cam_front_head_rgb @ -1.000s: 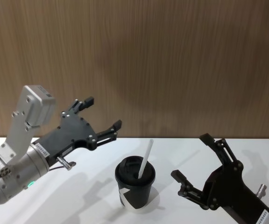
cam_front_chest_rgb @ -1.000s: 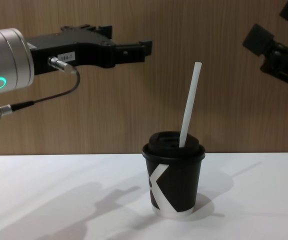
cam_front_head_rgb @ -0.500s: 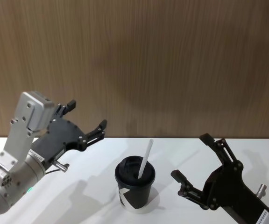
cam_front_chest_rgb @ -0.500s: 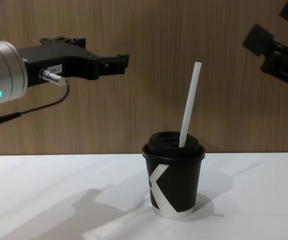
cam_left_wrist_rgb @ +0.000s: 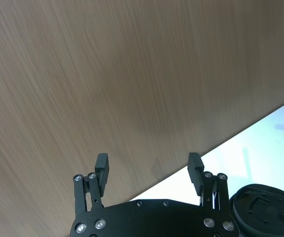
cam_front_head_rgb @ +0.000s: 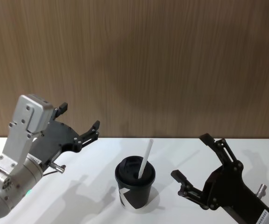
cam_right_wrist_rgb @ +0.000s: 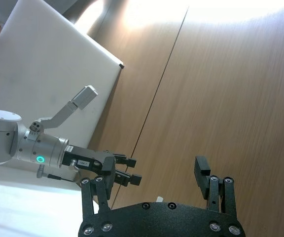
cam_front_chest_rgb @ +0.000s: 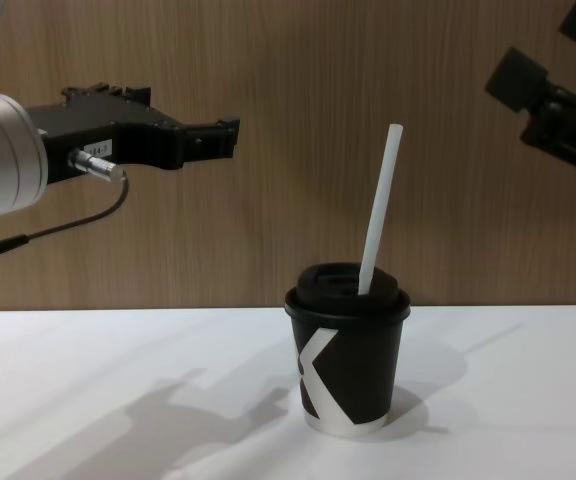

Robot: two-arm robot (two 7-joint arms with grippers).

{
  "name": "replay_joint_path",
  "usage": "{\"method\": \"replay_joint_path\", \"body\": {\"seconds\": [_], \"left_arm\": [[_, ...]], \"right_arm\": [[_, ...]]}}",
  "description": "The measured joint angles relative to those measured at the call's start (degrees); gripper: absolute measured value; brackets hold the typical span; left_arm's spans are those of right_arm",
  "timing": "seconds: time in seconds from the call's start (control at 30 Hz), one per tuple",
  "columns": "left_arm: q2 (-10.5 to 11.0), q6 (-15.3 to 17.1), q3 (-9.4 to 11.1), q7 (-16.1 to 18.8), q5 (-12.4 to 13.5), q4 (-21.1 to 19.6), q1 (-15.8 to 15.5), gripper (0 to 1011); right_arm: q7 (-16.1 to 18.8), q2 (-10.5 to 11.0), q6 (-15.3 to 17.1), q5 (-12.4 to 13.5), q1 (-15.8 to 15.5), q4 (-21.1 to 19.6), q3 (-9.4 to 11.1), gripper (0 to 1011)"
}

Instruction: Pick up the straw with one hand, pass it to the other hand, and insert it into the cup.

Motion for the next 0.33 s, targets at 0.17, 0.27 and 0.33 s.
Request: {"method": "replay_joint_path", "body": {"seconds": [0.17, 0.27, 0.33], "left_arm": [[-0.1, 0.3, -0.1, 0.5, 0.3, -0.1, 0.2, 1002], [-0.2, 0.4, -0.2, 0.8, 0.4, -0.2, 0.3, 1001], [-0.2, 0.4, -0.2, 0.9, 0.4, -0.2, 0.4, 1002]], "right_arm": [[0.0, 0.0, 0.0, 0.0, 0.0, 0.0, 0.0, 1001], [0.0, 0.0, 0.0, 0.0, 0.0, 0.0, 0.0, 1001], [0.0, 0.0, 0.0, 0.0, 0.0, 0.0, 0.0, 1001]]}}
